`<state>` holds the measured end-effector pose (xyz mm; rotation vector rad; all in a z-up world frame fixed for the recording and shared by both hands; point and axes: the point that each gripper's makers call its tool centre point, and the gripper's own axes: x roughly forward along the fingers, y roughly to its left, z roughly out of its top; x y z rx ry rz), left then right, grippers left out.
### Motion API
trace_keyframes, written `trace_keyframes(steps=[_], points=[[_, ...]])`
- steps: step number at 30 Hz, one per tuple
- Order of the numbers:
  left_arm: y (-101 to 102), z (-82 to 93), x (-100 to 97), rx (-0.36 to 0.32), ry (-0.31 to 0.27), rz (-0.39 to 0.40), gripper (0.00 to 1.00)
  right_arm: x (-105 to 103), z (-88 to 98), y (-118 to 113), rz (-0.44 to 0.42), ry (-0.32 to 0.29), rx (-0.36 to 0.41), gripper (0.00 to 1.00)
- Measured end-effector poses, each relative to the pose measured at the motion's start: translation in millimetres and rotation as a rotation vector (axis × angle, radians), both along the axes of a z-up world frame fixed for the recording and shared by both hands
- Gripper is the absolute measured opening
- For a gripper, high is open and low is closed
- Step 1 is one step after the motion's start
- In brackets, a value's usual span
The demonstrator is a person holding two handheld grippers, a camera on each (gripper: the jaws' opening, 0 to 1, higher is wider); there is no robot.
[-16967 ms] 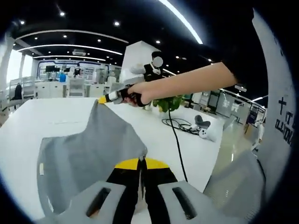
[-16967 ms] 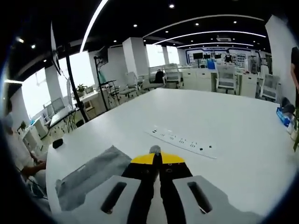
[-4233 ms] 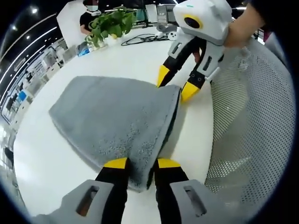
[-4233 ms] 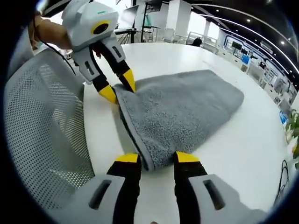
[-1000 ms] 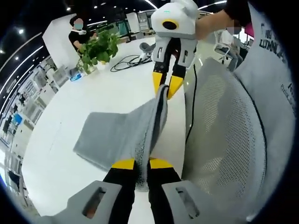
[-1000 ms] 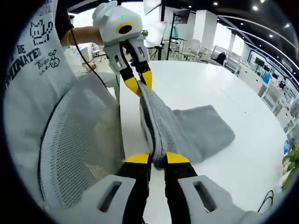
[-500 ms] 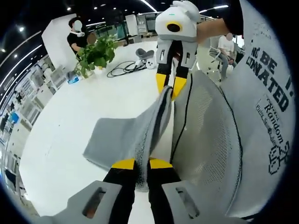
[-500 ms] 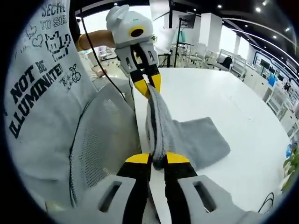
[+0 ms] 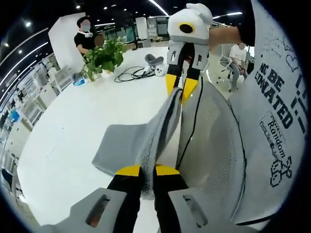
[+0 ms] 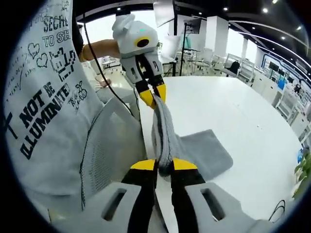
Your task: Fold the towel on the table until its edges align and the towel forms a compact rectangular stack.
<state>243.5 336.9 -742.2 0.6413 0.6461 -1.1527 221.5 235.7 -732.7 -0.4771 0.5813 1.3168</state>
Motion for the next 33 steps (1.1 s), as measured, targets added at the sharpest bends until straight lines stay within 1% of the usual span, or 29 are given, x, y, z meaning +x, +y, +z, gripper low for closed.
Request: trace_keyframes(steps=[3,4,8,11,12,15,18,20,24,29,33], points=[[-1.0,-2.8,7.3,-0.005,0.011,-0.003,0.08,6.8,-1.7,-0.3,-0.017,0.012,0.005,0.09],[-1.5,-4.9,10.3,-0.010,0.027,-0.006,0.08,9.8,-1.9,-0.6,-0.021,0.008,0.003,0.09],[-0.9,-4.3,23.0,-0.012,0.037,-0.016,0.08,19.8,1.2,0.1,-0.033,-0.001,0.019,0.09],[-1.3,-3.2,35.1,-0.031,0.049,-0.009,0.08,32.2,2.9,-0.3,-0.062,0.003,0.036,0.09],[-1.7,-3.4,41.9,-0.042,0.048,0.003,0.08,37.3,2.7,-0.8,-0.073,0.003,0.040,0.09],[-4.3,-5.9,53.0,-0.047,0.061,0.012,0.08,52.1,1.1,-3.2,-0.116,-0.020,0.039,0.09],[-6.9,-12.6,64.9,-0.048,0.072,0.012,0.08,61.4,-1.3,-4.8,-0.151,-0.010,0.052,0.09],[-8.0,-15.1,70.1,-0.050,0.078,0.007,0.08,68.0,-5.1,-7.0,-0.177,0.011,0.063,0.09],[-11.0,-18.4,81.9,-0.060,0.096,0.008,0.09,82.3,-8.3,-10.8,-0.226,0.026,0.089,0.09],[-11.7,-22.8,96.8,-0.086,0.128,0.047,0.09,101.1,-10.6,-12.9,-0.286,0.062,0.132,0.09],[-12.3,-31.3,109.7,-0.099,0.146,0.080,0.09,116.4,-19.7,-12.5,-0.315,0.060,0.128,0.09]])
